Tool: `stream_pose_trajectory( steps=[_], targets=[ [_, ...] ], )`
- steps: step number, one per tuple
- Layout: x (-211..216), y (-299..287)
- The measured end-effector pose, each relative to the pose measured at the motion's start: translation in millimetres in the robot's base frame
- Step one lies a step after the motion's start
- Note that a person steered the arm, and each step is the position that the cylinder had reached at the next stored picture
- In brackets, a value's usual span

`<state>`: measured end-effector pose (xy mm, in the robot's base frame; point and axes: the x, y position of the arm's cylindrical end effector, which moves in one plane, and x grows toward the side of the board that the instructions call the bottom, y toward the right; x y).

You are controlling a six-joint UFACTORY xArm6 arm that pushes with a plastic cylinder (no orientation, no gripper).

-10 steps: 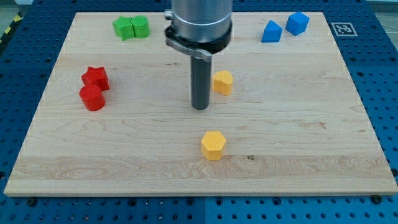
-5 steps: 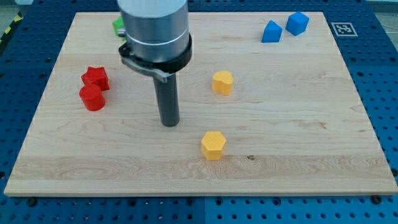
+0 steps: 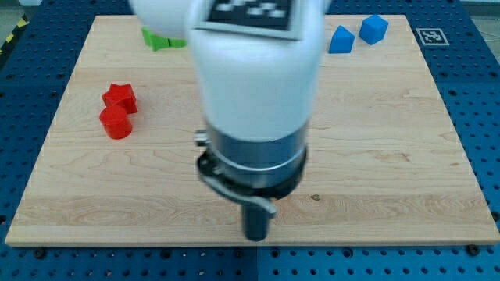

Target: Push the yellow hexagon into the yellow heart

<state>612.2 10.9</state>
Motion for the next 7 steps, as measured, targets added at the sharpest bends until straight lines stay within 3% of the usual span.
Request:
stream_pose_trajectory(
  steps=[2,7],
  targets=[
    [-58,3],
    [-75,42]
  ],
)
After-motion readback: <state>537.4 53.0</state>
